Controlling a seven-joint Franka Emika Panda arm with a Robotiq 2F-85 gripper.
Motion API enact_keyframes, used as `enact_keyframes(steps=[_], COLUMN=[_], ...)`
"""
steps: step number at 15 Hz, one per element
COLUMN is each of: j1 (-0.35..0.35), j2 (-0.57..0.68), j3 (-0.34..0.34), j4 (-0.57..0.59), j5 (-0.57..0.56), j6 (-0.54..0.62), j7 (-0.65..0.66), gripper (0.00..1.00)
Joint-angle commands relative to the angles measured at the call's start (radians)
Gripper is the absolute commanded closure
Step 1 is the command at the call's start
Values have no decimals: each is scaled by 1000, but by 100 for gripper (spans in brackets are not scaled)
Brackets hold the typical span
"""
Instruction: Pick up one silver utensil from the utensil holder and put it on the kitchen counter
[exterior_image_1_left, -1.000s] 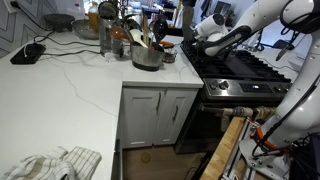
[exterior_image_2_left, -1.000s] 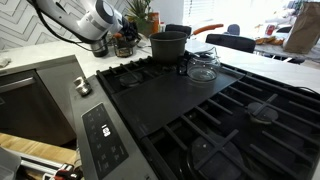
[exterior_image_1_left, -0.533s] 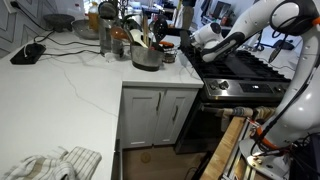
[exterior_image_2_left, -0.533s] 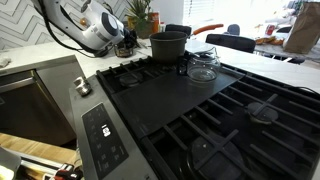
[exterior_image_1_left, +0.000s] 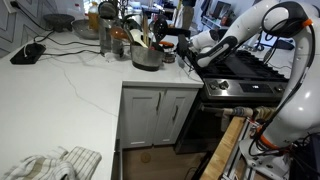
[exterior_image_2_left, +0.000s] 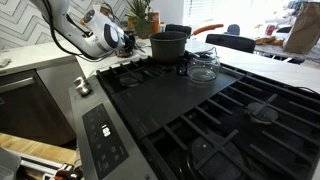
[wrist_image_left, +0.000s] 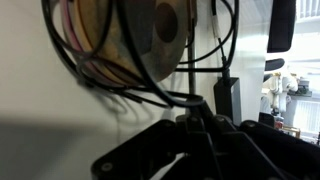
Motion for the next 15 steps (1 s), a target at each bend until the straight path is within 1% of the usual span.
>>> enact_keyframes(steps=[1,4,7,10,11,13,14,15], j1=[-45,-70,-119,-152,-161,-179,-186,-196], j2=[41,54,69,85,89,96,100,103], j3=[26,33,77,111,122,141,150,161], j4=[26,40,48,56,59,67,69,71], j5=[-16,-21,-53,-78,-86,-103,-111,-121], j6=[46,60,65,71,73,71,70,68], j7=[4,6,10,6,6,5,6,6], gripper=[99,99,99,99,94,77,75,70])
